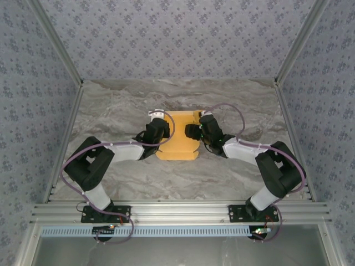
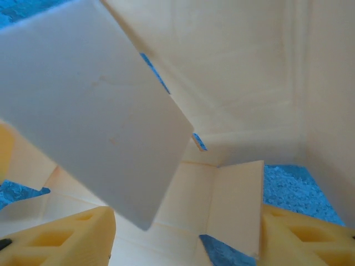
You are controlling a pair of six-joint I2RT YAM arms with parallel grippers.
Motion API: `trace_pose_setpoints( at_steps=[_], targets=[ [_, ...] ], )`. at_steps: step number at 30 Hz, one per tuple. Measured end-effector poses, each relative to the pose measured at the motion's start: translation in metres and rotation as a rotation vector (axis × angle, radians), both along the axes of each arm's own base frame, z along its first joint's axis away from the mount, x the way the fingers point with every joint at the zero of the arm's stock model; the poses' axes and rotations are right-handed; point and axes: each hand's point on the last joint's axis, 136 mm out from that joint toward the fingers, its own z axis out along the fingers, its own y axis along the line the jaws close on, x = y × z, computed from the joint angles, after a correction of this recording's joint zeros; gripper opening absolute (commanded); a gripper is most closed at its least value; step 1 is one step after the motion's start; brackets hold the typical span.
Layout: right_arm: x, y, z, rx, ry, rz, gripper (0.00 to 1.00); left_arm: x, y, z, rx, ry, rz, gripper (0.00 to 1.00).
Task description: Fold the paper box
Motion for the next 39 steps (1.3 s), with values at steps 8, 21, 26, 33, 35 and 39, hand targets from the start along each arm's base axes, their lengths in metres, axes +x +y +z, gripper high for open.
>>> trace_pose_setpoints(
  at_steps=[8,21,26,33,35,39],
  targets=[
    [-0.003,0.01,0.004,0.019,-0.019,0.061,0.51,0.0,-0.001,0.0,-0.003,0.002,-0.005,0.05],
    [-0.006,0.029,-0.022,0.018,0.038,0.151,0.42,-0.003,-0.001,-0.006,0.011,0.026,-0.016,0.05],
    [-0.005,0.03,-0.022,0.003,0.034,0.167,0.43,-0.003,-0.001,-0.006,0.012,0.027,-0.015,0.05],
    [-0.015,0.021,0.0,-0.058,-0.004,0.216,0.54,-0.004,-0.001,-0.007,0.014,0.026,-0.018,0.05],
    [-0.021,0.017,0.015,-0.073,-0.027,0.239,0.56,-0.004,0.0,-0.008,0.015,0.027,-0.017,0.05],
    [-0.035,0.005,0.037,-0.114,-0.057,0.297,0.58,-0.005,0.006,-0.012,0.021,0.035,-0.009,0.05]
  ],
)
